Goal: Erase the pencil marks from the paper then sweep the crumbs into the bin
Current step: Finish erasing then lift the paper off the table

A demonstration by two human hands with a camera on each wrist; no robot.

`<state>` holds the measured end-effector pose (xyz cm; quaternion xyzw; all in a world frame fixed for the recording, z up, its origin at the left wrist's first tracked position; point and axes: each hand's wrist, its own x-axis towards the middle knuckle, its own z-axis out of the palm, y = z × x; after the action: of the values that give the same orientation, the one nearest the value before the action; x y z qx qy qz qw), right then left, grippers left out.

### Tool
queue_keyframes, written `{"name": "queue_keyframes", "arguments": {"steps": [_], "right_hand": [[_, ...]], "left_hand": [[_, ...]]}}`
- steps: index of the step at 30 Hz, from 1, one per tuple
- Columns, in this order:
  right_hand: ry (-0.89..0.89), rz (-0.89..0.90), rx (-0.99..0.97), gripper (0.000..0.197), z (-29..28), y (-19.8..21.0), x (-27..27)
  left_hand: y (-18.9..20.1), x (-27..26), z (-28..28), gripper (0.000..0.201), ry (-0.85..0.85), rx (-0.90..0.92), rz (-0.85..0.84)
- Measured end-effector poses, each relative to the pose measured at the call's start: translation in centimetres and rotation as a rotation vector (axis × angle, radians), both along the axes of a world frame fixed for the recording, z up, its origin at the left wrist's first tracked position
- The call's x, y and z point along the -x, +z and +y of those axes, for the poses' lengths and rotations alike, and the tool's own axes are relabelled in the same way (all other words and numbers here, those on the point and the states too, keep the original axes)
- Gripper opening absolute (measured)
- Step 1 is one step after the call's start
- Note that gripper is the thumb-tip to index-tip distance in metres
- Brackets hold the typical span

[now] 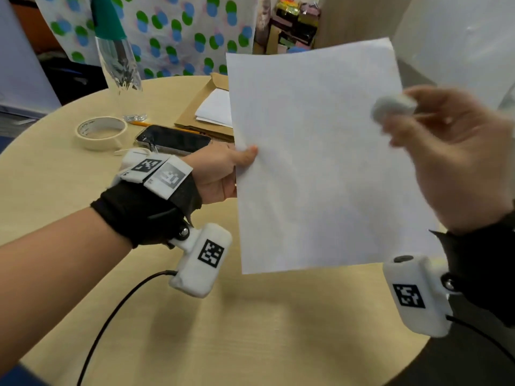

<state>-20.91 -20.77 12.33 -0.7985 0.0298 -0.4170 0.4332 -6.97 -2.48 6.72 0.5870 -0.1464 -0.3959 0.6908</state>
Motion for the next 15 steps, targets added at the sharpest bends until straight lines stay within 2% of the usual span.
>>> {"name": "queue_keyframes", "arguments": {"steps": [3,7,10,12,13,15], "right_hand": [[0.138,0.336,-0.119,0.016,1.0,-2.3,-0.5],[0.258,0.73,-0.415,0.019,2.5,-6.7,-1.2],[0.301,0.818,-0.653,0.013,3.9,-9.3,-1.9],[0.269,0.853,-0.708,0.008,4.7,-10.5,-2.4],[0.248,0.864,-0.715,0.006,5.0,-10.9,-2.7],[0.213,0.86,-0.714,0.005,5.3,-11.5,-3.1]], "left_hand": [[-0.9,0.5,0.3,0.02,-0.006,-0.071,0.013],[-3.0,1.3,1.3,0.021,-0.017,-0.217,0.031],[-4.3,1.8,2.0,0.025,-0.016,-0.31,0.042],[-4.8,1.9,2.3,0.028,-0.03,-0.372,0.001],[-5.1,1.9,2.5,0.035,-0.044,-0.413,-0.052],[-5.4,1.7,2.7,0.069,-0.085,-0.515,-0.237]]}}
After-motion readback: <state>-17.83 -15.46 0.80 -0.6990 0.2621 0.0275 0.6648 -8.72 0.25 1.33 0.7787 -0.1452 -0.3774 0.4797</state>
